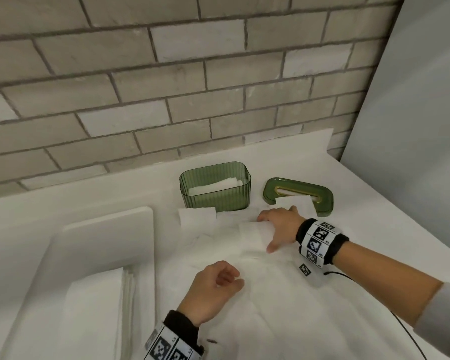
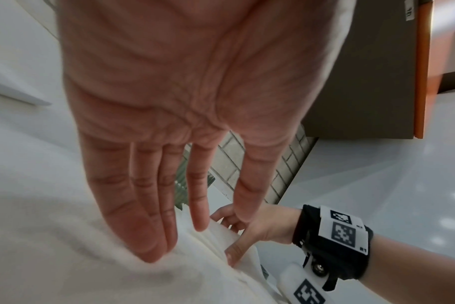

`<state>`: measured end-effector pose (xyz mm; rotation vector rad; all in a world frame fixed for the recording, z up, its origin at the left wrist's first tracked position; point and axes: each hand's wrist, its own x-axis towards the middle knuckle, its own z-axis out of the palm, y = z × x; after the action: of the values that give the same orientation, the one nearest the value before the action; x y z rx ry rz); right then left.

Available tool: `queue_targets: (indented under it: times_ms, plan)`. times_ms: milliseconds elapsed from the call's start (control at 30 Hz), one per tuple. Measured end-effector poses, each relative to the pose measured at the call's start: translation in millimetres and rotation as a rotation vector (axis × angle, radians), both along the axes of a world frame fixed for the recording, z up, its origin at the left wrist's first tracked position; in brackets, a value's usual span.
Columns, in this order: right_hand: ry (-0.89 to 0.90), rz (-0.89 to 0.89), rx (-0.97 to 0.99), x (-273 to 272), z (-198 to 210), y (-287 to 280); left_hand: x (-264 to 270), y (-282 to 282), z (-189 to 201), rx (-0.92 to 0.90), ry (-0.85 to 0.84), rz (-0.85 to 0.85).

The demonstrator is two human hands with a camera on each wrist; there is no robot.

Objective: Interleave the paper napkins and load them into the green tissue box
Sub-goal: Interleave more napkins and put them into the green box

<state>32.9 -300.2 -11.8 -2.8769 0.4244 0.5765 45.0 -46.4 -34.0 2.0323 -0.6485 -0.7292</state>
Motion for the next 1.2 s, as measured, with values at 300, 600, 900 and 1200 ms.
queue_targets:
  times_ms: [300, 600, 900, 1200]
  plan:
    - [-0.490, -0.177, 0.990, -25.2, 44.2, 51.5, -0.7, 9.9, 11.1, -0.190, 0.222, 0.223]
    - [-0.359, -0.273, 0.711, -32.1, -7.8, 29.1, 2.7, 24.8, 18.6, -0.553, 0.291, 0.541]
    - [-0.083, -0.454, 0.084, -3.3, -19.1, -38.5, 10.7, 30.6, 13.2, -0.646, 0.122, 0.642]
    - [-0.379, -0.466, 0.327, -6.0, 3.2, -33.3, 14.1, 38.3, 8.1, -0.602, -0.009, 0.588]
